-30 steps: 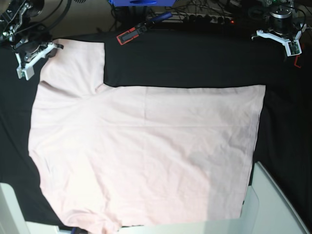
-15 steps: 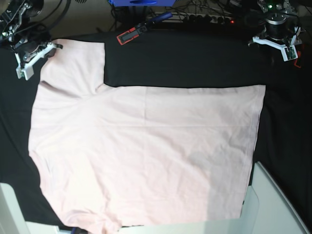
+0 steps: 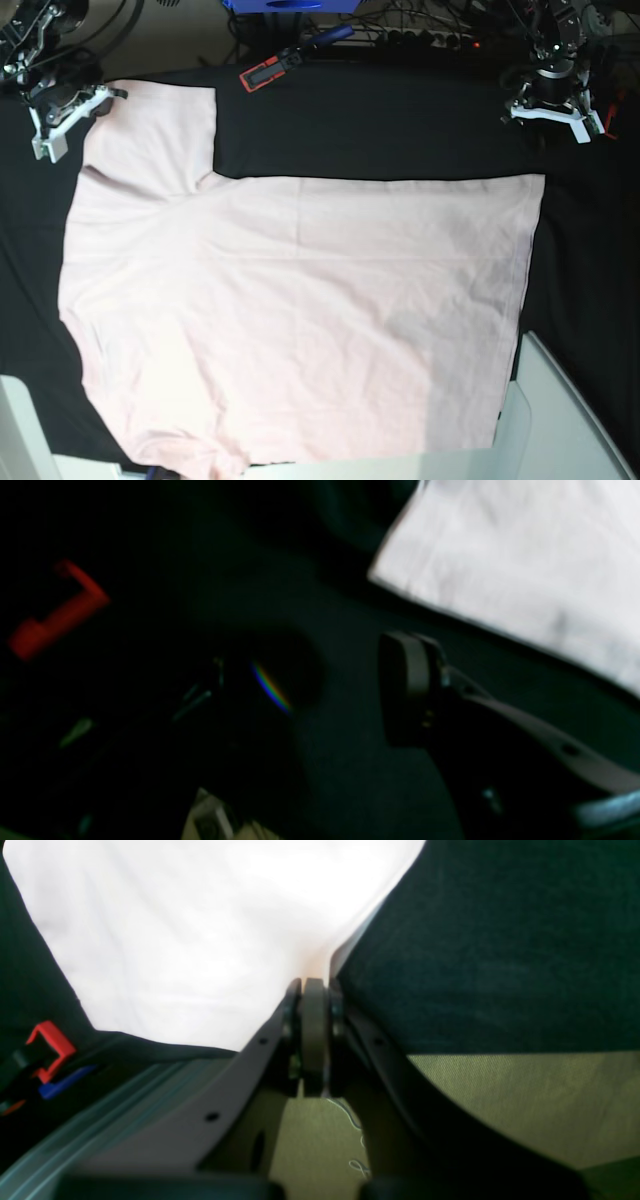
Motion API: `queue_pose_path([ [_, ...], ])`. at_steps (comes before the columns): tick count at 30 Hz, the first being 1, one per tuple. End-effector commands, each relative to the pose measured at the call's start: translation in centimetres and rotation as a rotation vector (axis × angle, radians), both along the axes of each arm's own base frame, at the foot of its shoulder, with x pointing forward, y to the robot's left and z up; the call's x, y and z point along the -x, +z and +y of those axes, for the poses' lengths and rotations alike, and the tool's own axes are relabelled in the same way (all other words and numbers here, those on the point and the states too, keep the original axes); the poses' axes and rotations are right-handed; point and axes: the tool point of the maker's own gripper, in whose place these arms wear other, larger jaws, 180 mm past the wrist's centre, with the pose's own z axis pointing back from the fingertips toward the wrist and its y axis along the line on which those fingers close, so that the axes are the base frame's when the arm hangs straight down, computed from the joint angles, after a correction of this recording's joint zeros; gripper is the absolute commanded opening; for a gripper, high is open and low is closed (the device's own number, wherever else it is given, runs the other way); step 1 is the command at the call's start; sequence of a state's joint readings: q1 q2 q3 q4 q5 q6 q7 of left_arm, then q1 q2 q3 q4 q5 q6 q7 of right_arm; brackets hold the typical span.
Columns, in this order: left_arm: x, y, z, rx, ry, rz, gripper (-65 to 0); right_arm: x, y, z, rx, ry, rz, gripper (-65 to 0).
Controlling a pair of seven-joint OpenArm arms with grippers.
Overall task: Fold the T-shirt properly
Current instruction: 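Move right gripper to the sleeve corner, left gripper to the body corner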
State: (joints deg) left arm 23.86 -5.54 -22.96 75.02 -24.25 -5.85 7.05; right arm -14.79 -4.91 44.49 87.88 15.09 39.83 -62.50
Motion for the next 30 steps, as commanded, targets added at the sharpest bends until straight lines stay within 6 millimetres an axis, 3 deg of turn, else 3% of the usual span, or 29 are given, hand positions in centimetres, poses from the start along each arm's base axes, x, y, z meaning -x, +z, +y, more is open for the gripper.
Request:
queue_pose_path([
  [1,-0.6,0.9,0.9,-0.028,0.01,-0.034,-27.7,-0.6,0.5,-0.4,0.011,0.0,-0.029,-64.7],
  [5,-1.1,0.2,0.4,0.03,0.024,-0.057,-27.4,-0.6,0.5,-0.5,0.012,0.001,-0.029,-64.7],
  [10,-2.0,1.0,-0.2,0.165,0.046,-0.174,-27.2,-0.6,0.7,-1.0,0.023,0.003,-0.03,-64.7],
  [30,-6.0,-0.1,-0.4,0.234,0.057,-0.223,-27.4,-0.6,0.7,-1.1,0.027,0.006,-0.028,-64.7],
])
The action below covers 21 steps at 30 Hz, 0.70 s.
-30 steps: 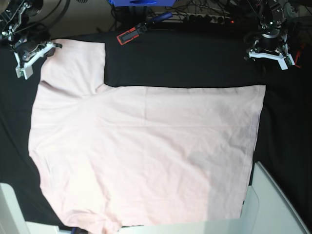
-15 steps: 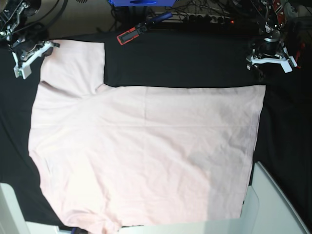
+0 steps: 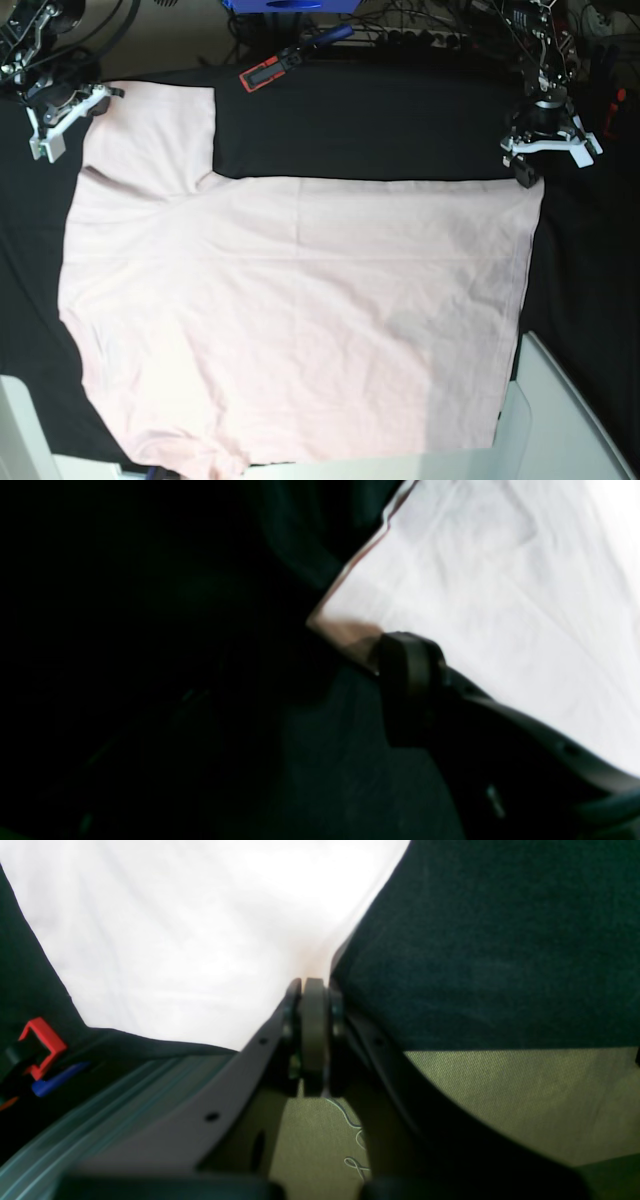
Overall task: Fold the T-shirt properly
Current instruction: 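Move right gripper to the sleeve corner, left gripper to the body corner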
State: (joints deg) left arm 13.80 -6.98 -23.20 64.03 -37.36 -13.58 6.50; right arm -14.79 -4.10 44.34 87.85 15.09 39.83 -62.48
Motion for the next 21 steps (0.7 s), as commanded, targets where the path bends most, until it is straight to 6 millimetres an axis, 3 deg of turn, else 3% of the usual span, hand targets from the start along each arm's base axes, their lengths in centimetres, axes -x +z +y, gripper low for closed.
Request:
queue_pose_path([
  [1,-0.7,1.1,0.5,-0.022,-0.006,-0.037,-27.4,-0.5,0.5,-0.6,0.014,0.001,-0.028,-64.7],
  [8,-1.8,1.7,0.4,-0.023,-0.008,-0.062,-27.5,-0.5,0.5,-0.5,0.013,0.0,-0.027,-64.7],
  [21,-3.6,1.1,0.1,0.011,0.009,-0.073,-27.7,-0.5,0.5,-0.6,0.014,0.001,-0.026,-64.7],
])
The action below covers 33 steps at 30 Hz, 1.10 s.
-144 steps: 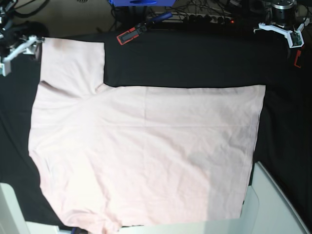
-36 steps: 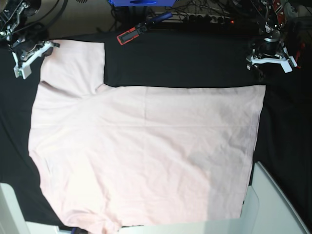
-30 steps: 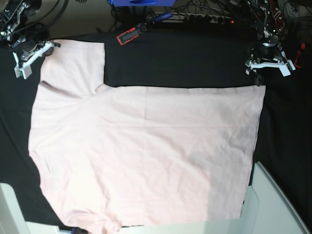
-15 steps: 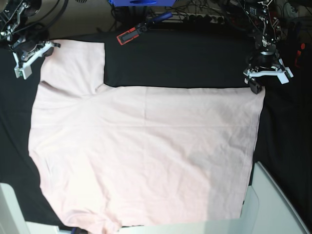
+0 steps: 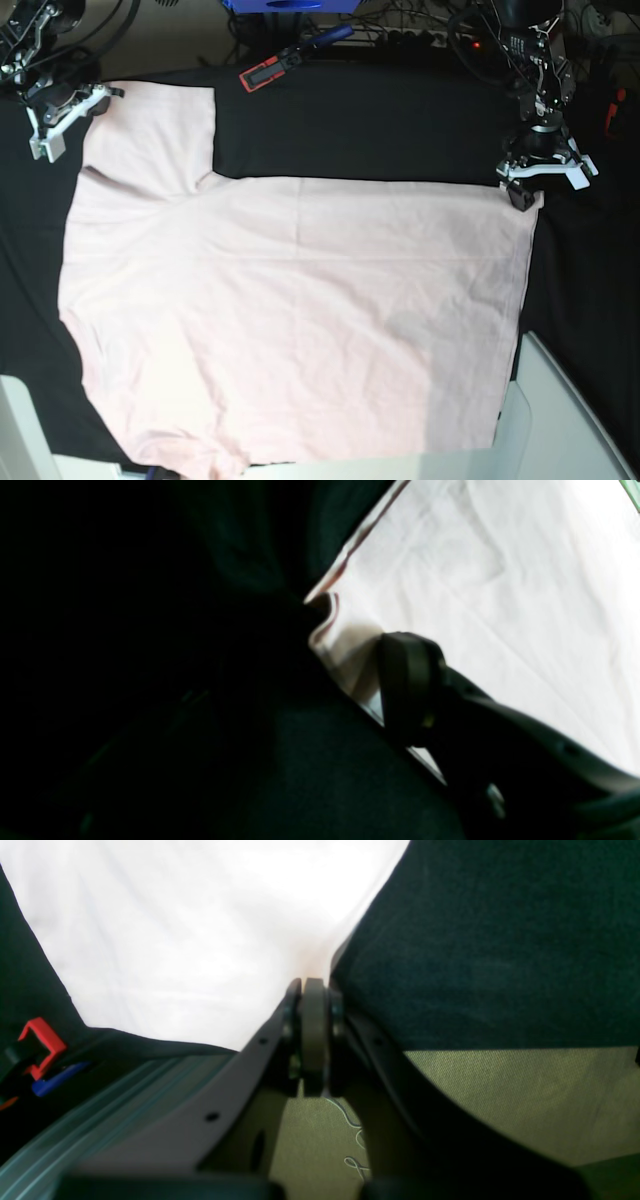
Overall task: Fold the T-shirt properly
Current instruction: 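Move right gripper to the sleeve corner, left gripper to the body corner, then close both grippers on the pink shirt edge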
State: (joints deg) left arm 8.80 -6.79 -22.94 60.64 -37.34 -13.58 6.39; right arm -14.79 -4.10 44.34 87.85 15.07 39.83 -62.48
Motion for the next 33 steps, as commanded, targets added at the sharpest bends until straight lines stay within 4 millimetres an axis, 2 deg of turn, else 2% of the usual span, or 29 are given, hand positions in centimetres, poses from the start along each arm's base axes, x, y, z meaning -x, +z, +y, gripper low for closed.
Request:
queue_pose_path([
  [1,-0.8,1.2,0.6,-0.021,-0.002,-0.04,-27.7,-0.5,0.5,-0.5,0.013,0.0,-0.025,-64.7],
  [7,-0.6,1.1,0.5,-0.02,-0.002,-0.035,-28.0,0.5,-1.1,-0.1,-0.031,-0.009,0.022,-64.7],
  [8,-0.6,1.1,0.5,-0.02,-0.002,-0.035,-29.2,0.4,-1.4,0.3,-0.045,-0.002,0.028,-64.7],
  [12,-1.0,2.1,0.6,-0.034,-0.009,-0.059,-40.5,-0.5,-2.1,1.4,-0.064,0.051,0.006,-64.7],
  [14,-1.3,2.7,0.6,-0.044,-0.013,-0.074,-43.0,-0.5,-2.4,1.9,-0.072,0.054,-0.011,-64.7],
  [21,-1.8,2.8,0.6,-0.041,-0.013,-0.082,-42.7,-0.6,-2.4,2.2,-0.076,0.048,-0.028,-64.7],
  [25,-2.6,2.2,-1.5,-0.017,-0.082,-0.055,-42.5,-0.6,-2.3,2.0,-0.071,0.048,-0.029,-64.7],
  [26,-3.2,2.4,-1.8,-0.013,-0.093,-0.06,-42.5,-0.7,-2.3,1.9,-0.07,0.048,-0.03,-64.7],
  [29,-3.5,2.2,-2.3,-0.003,-0.095,-0.062,-43.5,-0.6,-2.3,2.0,-0.072,0.048,-0.028,-64.7],
  [31,-3.4,2.0,-2.8,0.011,-0.089,-0.066,-47.2,-0.5,-2.4,2.0,-0.072,0.048,-0.027,-64.7],
  [33,-3.3,1.9,-2.9,0.017,-0.084,-0.066,-58.3,-0.6,-2.3,1.9,-0.069,0.049,-0.027,-64.7],
])
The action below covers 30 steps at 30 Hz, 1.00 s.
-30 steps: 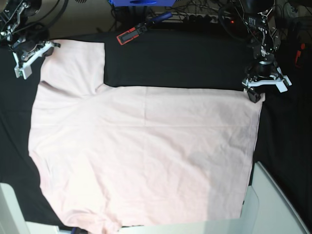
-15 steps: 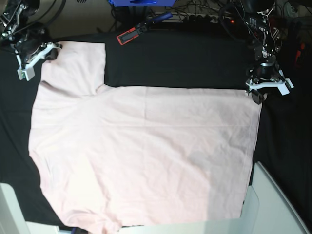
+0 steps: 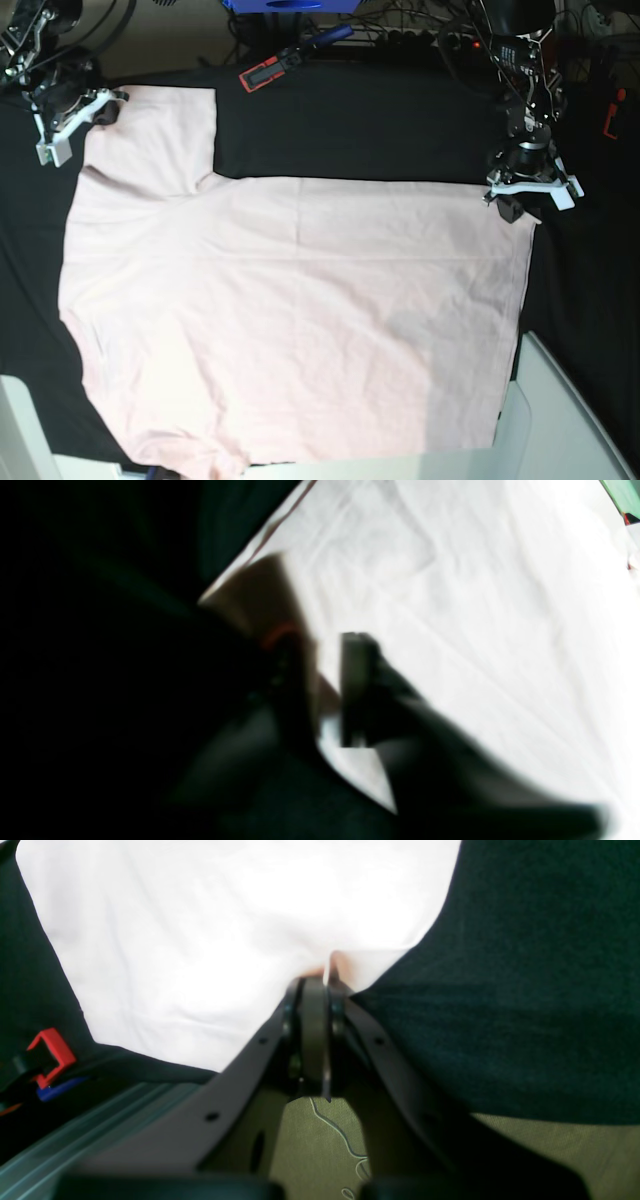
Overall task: Fold the T-shirt properly
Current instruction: 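Close both grippers on the pink shirt edge, then lift the grasped shirt edge and drag it toward the robot base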
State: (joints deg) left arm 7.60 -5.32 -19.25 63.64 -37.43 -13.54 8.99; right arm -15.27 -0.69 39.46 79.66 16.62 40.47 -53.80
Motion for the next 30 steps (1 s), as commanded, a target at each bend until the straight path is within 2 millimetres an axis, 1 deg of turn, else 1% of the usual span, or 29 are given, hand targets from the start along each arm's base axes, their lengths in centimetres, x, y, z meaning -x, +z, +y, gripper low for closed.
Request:
queue_pose_path([
  [1,-0.6,1.1,0.5,-0.017,0.002,-0.039,-64.2,0.5,-0.5,0.7,-0.005,0.012,0.033,-64.7],
  [3,-0.5,1.2,0.7,-0.021,0.003,-0.04,-65.0,0.5,-0.5,0.7,-0.005,0.012,0.035,-64.7],
  [6,0.2,1.0,0.9,-0.028,0.005,-0.03,-65.0,0.9,-0.5,0.6,-0.002,0.011,0.038,-64.7],
  [7,0.2,1.2,1.0,-0.033,0.003,-0.034,-65.0,0.8,-0.2,0.4,0.008,0.012,0.027,-64.7],
  [9,0.8,1.4,1.0,-0.044,-0.002,-0.032,-65.0,0.2,1.1,-0.4,0.05,0.021,-0.007,-64.7],
  [10,0.9,1.8,1.0,-0.055,-0.009,-0.037,-65.0,0.2,1.8,-0.8,0.074,0.028,-0.021,-64.7],
  [13,1.3,3.1,1.0,-0.084,-0.024,-0.056,-65.0,-0.5,4.4,-1.8,0.152,0.052,-0.079,-64.7],
  [15,1.6,3.9,1.0,-0.1,-0.036,-0.068,-65.0,-0.4,5.5,-2.3,0.188,0.065,-0.095,-64.7],
  [17,1.9,4.4,0.7,-0.108,-0.044,-0.074,-65.0,0.1,5.9,-2.4,0.204,0.071,-0.093,-64.7],
  [19,2.2,4.6,0.6,-0.114,-0.052,-0.075,-65.0,0.8,5.8,-2.7,0.21,0.072,-0.063,-64.7],
  [21,2.7,4.4,0.5,-0.115,-0.054,-0.066,-65.0,1.7,6.0,-4.0,0.227,0.031,-0.043,-64.7],
  [24,3.5,4.3,0.3,-0.119,-0.061,-0.052,-65.0,2.4,6.4,-5.6,0.254,-0.015,-0.036,-64.7],
  [27,4.2,4.3,0.3,-0.124,-0.066,-0.043,-65.0,3.2,6.7,-7.0,0.276,-0.052,-0.027,-64.7],
  [30,4.9,4.5,0.2,-0.132,-0.075,-0.037,-65.0,4.3,6.7,-7.8,0.287,-0.08,0.002,-64.7],
])
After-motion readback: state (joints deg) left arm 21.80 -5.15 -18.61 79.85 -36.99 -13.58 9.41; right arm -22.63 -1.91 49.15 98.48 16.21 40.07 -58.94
